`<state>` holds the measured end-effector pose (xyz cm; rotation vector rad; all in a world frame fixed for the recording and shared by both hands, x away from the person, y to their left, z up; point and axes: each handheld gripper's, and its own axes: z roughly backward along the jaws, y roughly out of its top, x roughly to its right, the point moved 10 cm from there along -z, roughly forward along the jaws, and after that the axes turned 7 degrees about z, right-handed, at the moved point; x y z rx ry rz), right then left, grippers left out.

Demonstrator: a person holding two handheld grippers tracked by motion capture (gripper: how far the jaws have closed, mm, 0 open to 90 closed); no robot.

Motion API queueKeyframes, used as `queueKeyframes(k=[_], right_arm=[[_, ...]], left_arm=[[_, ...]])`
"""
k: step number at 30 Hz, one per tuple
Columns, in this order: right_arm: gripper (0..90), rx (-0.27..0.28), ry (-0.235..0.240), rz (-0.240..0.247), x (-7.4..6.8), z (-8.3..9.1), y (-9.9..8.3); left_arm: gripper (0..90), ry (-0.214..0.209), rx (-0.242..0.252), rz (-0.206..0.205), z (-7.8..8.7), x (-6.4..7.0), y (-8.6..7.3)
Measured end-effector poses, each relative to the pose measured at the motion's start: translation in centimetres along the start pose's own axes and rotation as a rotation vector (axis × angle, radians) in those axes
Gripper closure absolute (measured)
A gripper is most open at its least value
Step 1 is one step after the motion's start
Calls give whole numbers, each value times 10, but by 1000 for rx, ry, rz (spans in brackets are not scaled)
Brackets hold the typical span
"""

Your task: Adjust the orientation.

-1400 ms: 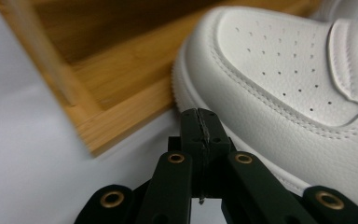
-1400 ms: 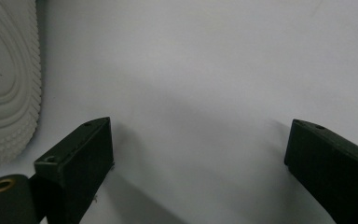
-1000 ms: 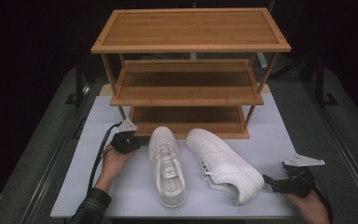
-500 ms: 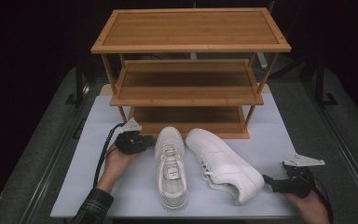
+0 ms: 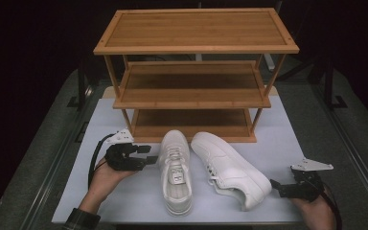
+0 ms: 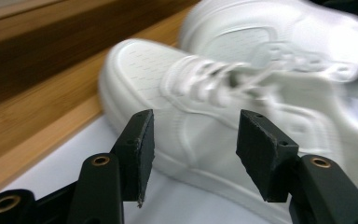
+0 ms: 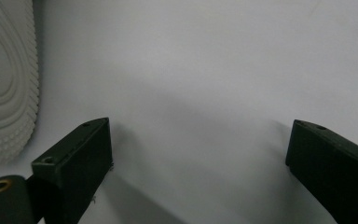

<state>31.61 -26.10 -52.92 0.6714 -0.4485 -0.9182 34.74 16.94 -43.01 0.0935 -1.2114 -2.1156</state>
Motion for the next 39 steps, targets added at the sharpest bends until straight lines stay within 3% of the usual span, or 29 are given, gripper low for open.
queueKeyframes(k=[1, 2, 4, 5, 7, 8, 13, 17, 19, 21, 25, 29, 37, 39], right_arm=[[63, 0, 0, 0, 0, 0, 0], [64, 4, 3, -5, 0, 0, 0], [64, 3, 0, -1, 0, 0, 0], [64, 3, 0, -1, 0, 0, 0], [64, -1, 3, -3, 0, 0, 0], [64, -2, 3, -3, 0, 0, 0], [64, 1, 2, -3, 0, 0, 0], [64, 1, 1, -3, 0, 0, 0], [64, 0, 2, -2, 0, 0, 0], [64, 1, 2, -3, 0, 0, 0], [64, -1, 3, -5, 0, 0, 0], [64, -1, 4, -5, 0, 0, 0], [64, 0, 5, -6, 0, 0, 0], [64, 1, 4, -6, 0, 0, 0]], left_arm=[[444, 0, 0, 0, 0, 0, 0], [440, -22, 12, -4, 5, 12, -1], [434, -32, 16, 0, 5, 17, -2], [417, -41, 10, -8, 3, 27, -5], [399, -42, 7, -15, 2, 29, -6], [395, -51, 9, -27, -2, 37, -7], [352, -56, -2, -39, -12, 47, -8], [349, -49, -43, -50, -26, 52, -19], [349, -21, -44, -50, -30, 51, -21], [402, 2, -36, -45, -29, 49, -20], [520, -17, -32, -44, -27, 52, -19], [660, -10, -39, -47, -22, 54, -20], [748, 33, -54, -58, -14, 51, -20], [764, 64, -43, -63, -6, 45, -18]])
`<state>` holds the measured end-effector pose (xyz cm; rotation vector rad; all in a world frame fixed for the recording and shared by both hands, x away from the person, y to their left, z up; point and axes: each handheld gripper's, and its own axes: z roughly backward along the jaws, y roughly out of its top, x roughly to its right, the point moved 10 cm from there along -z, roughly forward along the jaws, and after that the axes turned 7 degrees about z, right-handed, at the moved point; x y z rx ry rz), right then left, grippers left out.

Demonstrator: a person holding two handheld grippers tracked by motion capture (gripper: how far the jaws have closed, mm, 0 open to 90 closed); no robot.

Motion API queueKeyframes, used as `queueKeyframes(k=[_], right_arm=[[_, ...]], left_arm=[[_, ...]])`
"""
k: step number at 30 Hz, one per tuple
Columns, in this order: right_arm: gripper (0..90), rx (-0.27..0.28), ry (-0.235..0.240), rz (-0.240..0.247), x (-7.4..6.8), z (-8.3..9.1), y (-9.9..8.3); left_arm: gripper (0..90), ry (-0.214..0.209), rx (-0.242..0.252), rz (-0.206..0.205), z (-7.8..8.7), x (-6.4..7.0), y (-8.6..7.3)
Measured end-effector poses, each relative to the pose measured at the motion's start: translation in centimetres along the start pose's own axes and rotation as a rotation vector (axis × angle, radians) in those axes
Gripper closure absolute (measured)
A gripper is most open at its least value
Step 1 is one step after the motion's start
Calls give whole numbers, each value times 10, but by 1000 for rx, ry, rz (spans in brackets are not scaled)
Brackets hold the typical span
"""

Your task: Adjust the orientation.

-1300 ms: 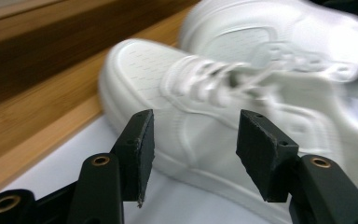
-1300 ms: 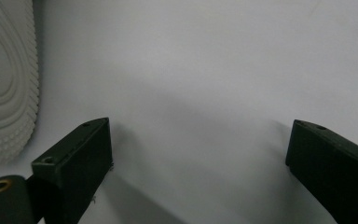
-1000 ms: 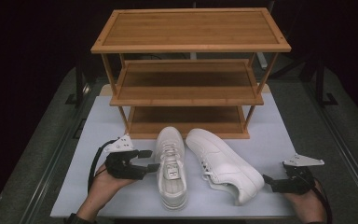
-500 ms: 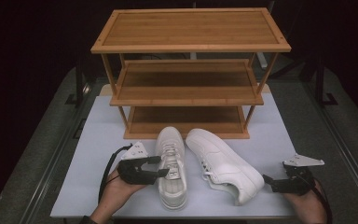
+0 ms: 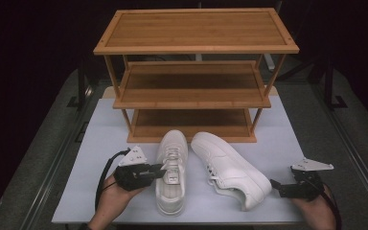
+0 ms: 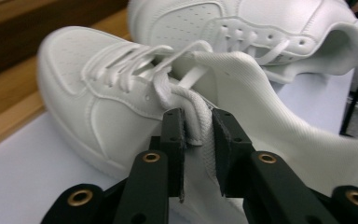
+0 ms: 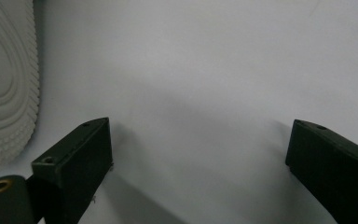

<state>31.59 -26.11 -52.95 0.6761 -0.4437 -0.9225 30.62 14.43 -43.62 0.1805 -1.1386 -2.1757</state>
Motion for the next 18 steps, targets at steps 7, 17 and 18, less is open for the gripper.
queueKeyframes(k=[7, 17, 18], right_arm=[[64, 0, 0, 0, 0, 0, 0], [64, 0, 0, -1, 0, 0, 0], [64, 0, 0, -1, 0, 0, 0]], left_arm=[[840, 60, 31, 11, 19, -24, -1], [858, 76, 68, 53, 46, -45, -12], [859, 76, 68, 53, 46, -45, -12]])
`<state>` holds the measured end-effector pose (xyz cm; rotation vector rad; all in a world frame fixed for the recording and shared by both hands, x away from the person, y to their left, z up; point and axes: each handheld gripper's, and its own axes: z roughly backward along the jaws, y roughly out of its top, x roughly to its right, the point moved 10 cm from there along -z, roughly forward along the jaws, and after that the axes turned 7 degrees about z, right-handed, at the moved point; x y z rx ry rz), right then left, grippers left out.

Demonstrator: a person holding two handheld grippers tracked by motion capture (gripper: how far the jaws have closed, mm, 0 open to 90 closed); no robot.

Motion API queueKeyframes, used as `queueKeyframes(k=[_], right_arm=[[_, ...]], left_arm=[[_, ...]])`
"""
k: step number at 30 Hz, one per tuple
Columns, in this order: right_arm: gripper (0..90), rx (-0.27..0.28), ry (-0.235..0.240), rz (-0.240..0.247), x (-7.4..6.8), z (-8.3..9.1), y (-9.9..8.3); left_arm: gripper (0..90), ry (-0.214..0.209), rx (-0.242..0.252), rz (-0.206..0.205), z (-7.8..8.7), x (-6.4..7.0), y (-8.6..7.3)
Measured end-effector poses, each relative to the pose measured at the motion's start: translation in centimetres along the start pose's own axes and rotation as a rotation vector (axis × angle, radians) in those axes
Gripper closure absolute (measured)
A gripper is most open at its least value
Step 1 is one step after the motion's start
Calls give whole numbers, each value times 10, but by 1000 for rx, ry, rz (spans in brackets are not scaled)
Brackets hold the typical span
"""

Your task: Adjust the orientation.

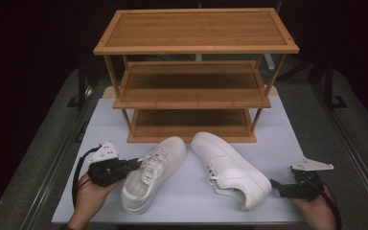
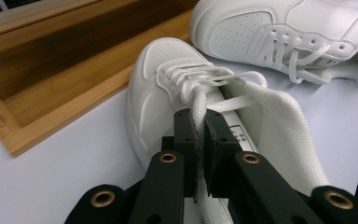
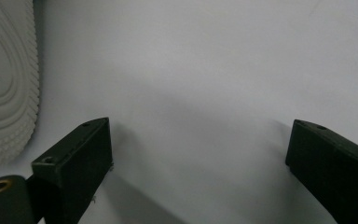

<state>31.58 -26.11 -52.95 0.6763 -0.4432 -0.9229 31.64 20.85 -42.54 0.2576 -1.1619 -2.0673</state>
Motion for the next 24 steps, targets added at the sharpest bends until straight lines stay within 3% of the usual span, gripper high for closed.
queueKeyframes(k=[11, 24], right_arm=[[64, 0, 0, 0, 0, 0, 0], [64, 0, 0, 0, 0, 0, 0]], left_arm=[[859, 106, 45, 40, 33, -33, -19], [841, 67, 43, 80, 37, -28, -34]])
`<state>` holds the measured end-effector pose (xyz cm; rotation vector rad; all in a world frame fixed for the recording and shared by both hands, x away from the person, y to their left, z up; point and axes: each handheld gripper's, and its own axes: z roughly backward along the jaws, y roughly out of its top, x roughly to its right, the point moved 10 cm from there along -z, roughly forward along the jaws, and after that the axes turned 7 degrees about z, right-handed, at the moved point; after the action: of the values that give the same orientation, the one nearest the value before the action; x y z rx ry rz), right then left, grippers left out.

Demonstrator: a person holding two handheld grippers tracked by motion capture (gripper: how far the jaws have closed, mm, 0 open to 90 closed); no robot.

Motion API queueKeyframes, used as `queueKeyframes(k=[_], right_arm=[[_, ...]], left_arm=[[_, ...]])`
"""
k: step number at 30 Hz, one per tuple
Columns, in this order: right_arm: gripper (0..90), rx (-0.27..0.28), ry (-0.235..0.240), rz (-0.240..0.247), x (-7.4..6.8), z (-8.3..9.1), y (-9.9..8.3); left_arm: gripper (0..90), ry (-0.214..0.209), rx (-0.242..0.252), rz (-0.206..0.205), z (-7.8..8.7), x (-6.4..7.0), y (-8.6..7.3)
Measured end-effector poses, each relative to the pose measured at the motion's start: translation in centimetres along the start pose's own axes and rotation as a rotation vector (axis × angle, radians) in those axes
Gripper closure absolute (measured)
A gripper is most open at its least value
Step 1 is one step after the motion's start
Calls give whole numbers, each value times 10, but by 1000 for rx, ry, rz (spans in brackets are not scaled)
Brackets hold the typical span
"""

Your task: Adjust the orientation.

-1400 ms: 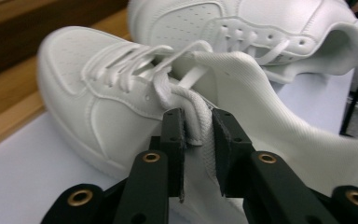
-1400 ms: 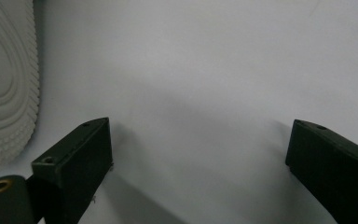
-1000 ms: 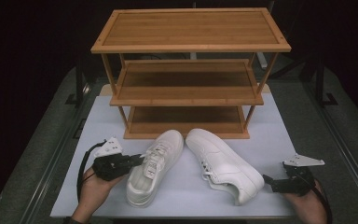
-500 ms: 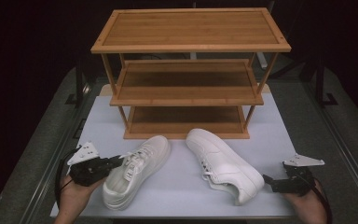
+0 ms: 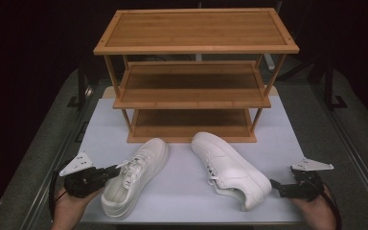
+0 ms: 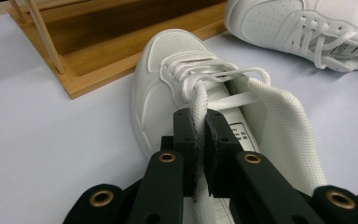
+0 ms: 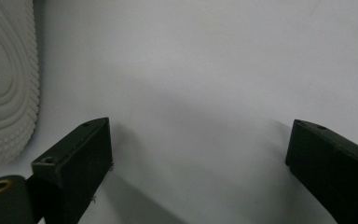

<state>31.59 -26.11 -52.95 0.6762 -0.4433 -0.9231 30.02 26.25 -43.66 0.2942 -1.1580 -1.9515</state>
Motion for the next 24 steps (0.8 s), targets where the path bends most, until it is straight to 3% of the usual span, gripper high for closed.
queueKeyframes(k=[7, 10, 14, 15, 18, 24], right_arm=[[64, 0, 1, 0, 0, 0, 0], [64, -1, 1, 0, 0, 0, 0], [64, -2, 1, 1, 0, 0, 0], [64, -2, 1, 1, 0, 0, 0], [64, -2, 1, 1, 0, 0, 0], [64, 1, 0, 1, 0, 0, 0]], left_arm=[[728, -25, 15, 13, 5, 2, 3], [631, -16, 40, 23, 14, -2, 5], [527, 12, 49, 49, 25, -15, 2], [510, 37, 49, 59, 30, -23, -2], [482, 60, 45, 66, 34, -31, -5], [371, 153, -12, 65, 35, -61, -26]])
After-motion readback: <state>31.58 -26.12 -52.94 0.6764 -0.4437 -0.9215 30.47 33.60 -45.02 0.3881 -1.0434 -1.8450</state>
